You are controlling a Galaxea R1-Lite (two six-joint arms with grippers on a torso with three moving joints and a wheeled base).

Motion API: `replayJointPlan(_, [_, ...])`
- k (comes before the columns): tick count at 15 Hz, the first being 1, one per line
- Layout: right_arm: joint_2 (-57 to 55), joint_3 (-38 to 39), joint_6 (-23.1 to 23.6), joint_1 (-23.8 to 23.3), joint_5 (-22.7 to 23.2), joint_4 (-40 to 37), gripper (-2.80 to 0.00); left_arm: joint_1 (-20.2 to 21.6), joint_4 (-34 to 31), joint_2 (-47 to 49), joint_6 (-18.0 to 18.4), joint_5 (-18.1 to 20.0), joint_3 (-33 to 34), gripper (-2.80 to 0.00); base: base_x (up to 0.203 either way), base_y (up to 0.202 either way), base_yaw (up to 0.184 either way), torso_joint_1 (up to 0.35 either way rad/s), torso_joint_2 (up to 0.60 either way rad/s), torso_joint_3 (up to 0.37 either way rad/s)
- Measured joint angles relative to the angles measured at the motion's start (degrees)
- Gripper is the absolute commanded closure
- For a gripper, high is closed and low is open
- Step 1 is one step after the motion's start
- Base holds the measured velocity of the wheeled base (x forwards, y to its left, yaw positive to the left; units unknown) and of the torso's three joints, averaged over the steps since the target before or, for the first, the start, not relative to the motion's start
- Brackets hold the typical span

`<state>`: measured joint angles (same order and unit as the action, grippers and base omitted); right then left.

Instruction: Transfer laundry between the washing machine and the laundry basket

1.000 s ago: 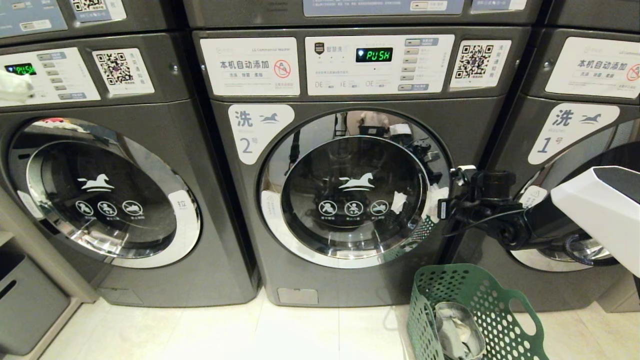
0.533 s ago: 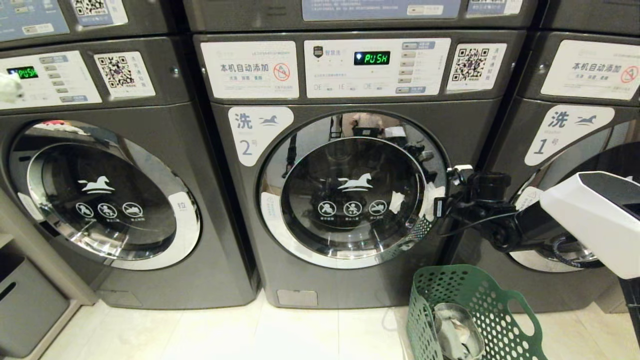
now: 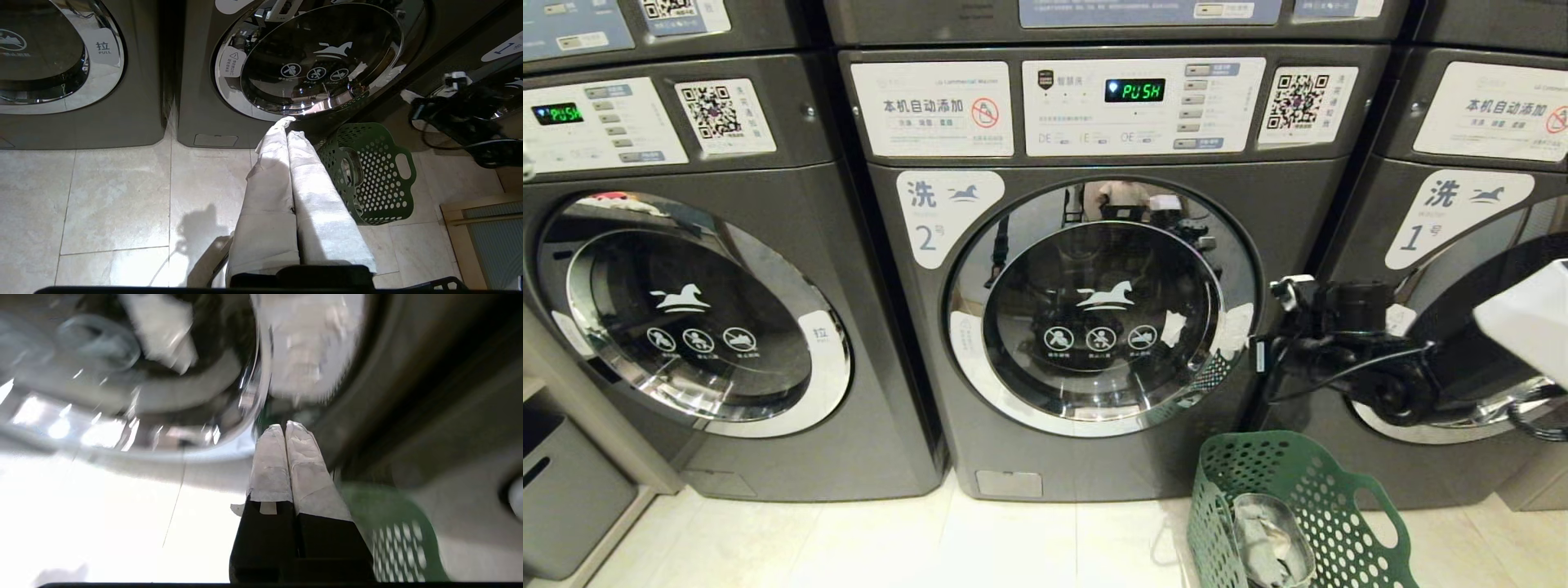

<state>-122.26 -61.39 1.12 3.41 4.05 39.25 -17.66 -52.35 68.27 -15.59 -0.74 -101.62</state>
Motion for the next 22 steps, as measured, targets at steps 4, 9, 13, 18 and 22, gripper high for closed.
replayJointPlan(4, [27.6, 19.9, 1.3, 0.7, 1.9, -12.7, 0.0, 0.1, 0.4, -3.6, -0.1, -4.7, 9.7, 0.0, 0.0, 0.0, 0.0, 0.0, 0.0, 0.0])
replayJointPlan(9, [62.0, 48.7, 8.6, 1.5, 0.6, -20.4, 0.0, 0.1, 5.0, -17.6, 0.9, -9.3, 43.9, 0.0, 0.0, 0.0, 0.0, 0.0, 0.0, 0.0])
replayJointPlan(13, [88.2, 56.6, 10.5, 1.6, -0.4, -35.4, 0.0, 0.1, 16.2, -34.4, 4.6, -12.0, 76.8, 0.0, 0.0, 0.0, 0.0, 0.0, 0.0, 0.0])
replayJointPlan(18, [104.2, 58.0, 8.1, -0.9, -2.5, -46.7, 0.0, 3.4, 24.3, -48.2, 8.8, -7.4, 88.0, 0.0, 0.0, 0.0, 0.0, 0.0, 0.0, 0.0])
replayJointPlan(22, [110.7, 58.2, 8.0, -4.4, -2.6, -46.7, 0.0, 15.3, 24.7, -55.4, 14.4, -4.9, 89.2, 0.0, 0.0, 0.0, 0.0, 0.0, 0.0, 0.0])
